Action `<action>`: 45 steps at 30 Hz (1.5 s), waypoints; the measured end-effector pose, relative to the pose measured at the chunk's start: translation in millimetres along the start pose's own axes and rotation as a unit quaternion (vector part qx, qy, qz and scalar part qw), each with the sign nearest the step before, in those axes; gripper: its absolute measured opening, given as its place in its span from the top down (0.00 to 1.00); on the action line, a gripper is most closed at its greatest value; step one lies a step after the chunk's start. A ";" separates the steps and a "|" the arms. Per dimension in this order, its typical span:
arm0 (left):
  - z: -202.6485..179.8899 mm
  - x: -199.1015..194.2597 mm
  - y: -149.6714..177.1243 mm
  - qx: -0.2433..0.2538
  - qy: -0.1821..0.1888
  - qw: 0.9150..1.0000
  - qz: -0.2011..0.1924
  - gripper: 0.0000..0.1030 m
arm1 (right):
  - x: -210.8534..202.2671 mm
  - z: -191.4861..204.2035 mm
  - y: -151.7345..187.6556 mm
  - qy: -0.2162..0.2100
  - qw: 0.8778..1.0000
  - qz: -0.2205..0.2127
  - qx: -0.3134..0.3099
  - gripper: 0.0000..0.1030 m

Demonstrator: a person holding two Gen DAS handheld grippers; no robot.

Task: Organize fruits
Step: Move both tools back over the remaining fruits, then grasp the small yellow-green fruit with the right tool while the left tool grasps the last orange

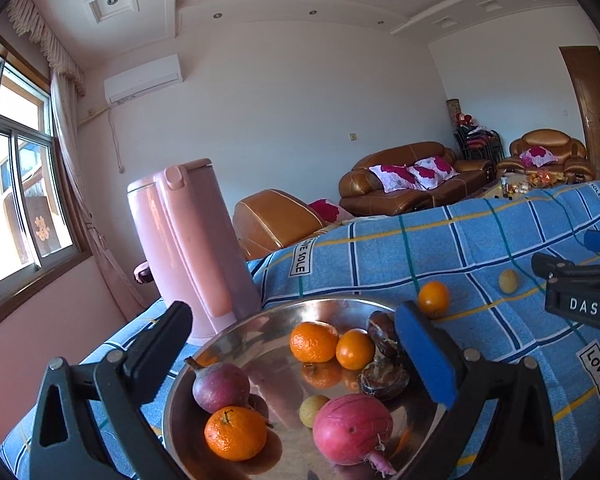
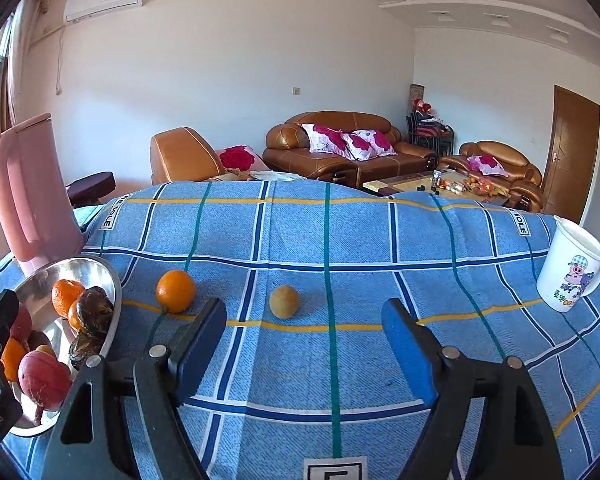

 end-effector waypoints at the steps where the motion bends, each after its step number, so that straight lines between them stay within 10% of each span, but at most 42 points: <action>1: -1.1 -1.4 -0.7 0.004 -0.003 1.000 -0.001 0.00 | 0.2 -3.4 -0.5 0.002 1.000 0.000 0.001 0.21; 15: -55.7 2.9 -13.3 -0.040 0.095 0.994 0.044 0.00 | 10.9 -71.0 -8.0 0.038 0.999 0.014 0.014 0.21; 24: -65.6 17.7 -24.6 -0.055 0.132 0.986 0.084 0.00 | 47.8 -45.7 -11.1 -0.059 0.995 0.077 0.007 0.22; 33: -54.0 43.1 -28.0 -0.042 0.118 0.987 0.102 0.01 | 110.1 2.7 6.3 -0.095 0.976 0.192 -0.025 0.56; 35: -60.7 49.9 -31.4 -0.033 0.120 0.987 0.104 0.03 | 108.9 2.6 4.7 -0.087 0.978 0.185 -0.040 0.72; 45: -135.0 102.3 -46.7 -0.003 0.154 0.972 0.175 0.29 | 58.0 -66.8 -9.6 -0.040 0.995 0.095 -0.014 0.72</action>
Point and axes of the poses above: each gripper's, at about its wrist camera, not at the fingertips, and x roughly the way its jaws point, z to its left, y to its underside, the point moved 6 cm from there along x, roughly the way its jaws point, and after that the axes turned 7 degrees about x, right-handed, at the moved point
